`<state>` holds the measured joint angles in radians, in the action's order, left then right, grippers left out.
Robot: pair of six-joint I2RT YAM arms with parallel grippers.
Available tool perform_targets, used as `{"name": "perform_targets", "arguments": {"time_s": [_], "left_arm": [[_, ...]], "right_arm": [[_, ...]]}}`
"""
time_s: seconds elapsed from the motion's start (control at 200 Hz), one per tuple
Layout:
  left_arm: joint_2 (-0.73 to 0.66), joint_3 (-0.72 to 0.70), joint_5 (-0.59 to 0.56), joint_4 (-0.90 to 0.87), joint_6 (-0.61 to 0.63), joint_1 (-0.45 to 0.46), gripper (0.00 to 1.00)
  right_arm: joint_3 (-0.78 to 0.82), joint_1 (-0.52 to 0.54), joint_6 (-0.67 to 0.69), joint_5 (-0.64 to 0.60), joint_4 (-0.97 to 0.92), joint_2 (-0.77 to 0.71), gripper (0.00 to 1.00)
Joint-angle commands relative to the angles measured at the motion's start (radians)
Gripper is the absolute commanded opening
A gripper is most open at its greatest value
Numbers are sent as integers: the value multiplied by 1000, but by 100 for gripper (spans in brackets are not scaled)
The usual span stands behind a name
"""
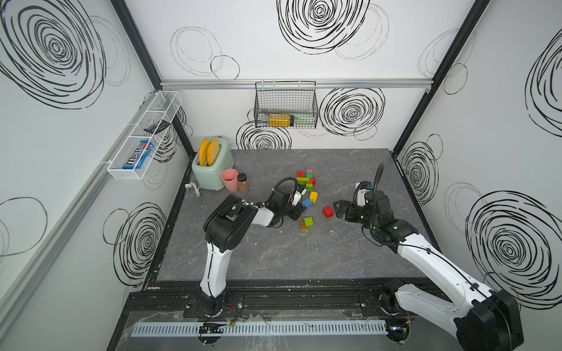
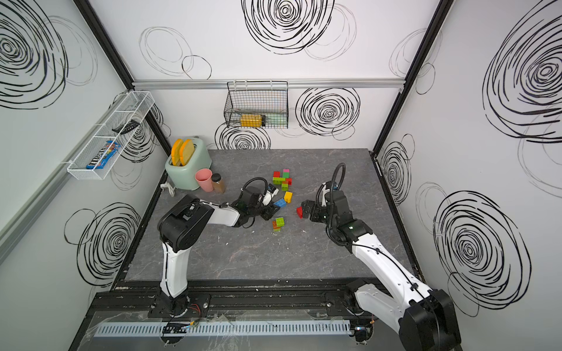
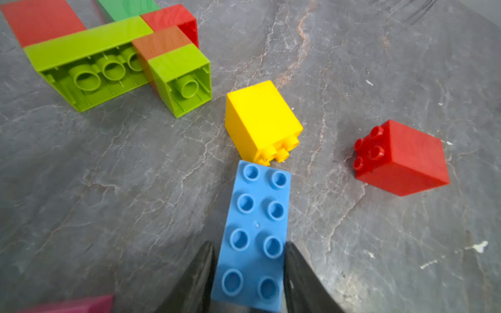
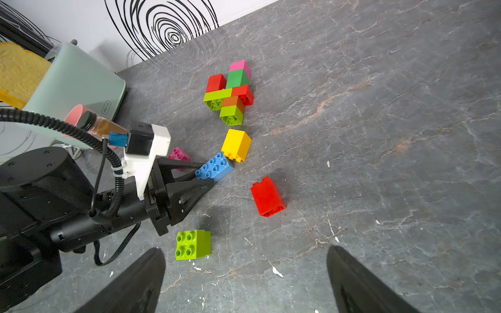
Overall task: Assemble the number 4 with lego
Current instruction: Pick up the lego brick from the center of the board.
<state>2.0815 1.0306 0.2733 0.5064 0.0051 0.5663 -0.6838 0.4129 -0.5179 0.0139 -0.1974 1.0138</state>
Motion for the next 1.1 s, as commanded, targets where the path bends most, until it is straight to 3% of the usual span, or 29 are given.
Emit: {"name": "perform_targets", "arguments": {"time_s": [0.0, 0.35, 0.49, 0.646, 0.831, 0.981, 1.096], "left_arm": [[-13, -21, -23, -12, 23, 7, 38], [-135, -138, -3, 117, 14, 17, 15], [-261, -246, -82, 197, -56, 23, 0], [-491, -417, -166, 263, -150, 23, 0], [-748, -572, -240, 233, -254, 58, 0], [-892, -615, -244, 34, -412, 64, 0], [-954, -636, -184, -43, -427, 84, 0]], "right_arm": [[-17, -4, 11, -8, -9, -15, 97], [17, -3, 15, 20, 41, -27, 97], [53, -5, 20, 43, 102, -40, 97], [56, -6, 86, 117, 130, -26, 97], [39, 27, 218, 331, 137, 80, 99], [111, 209, 276, 217, 225, 115, 95], [176, 272, 272, 180, 332, 170, 94]]}}
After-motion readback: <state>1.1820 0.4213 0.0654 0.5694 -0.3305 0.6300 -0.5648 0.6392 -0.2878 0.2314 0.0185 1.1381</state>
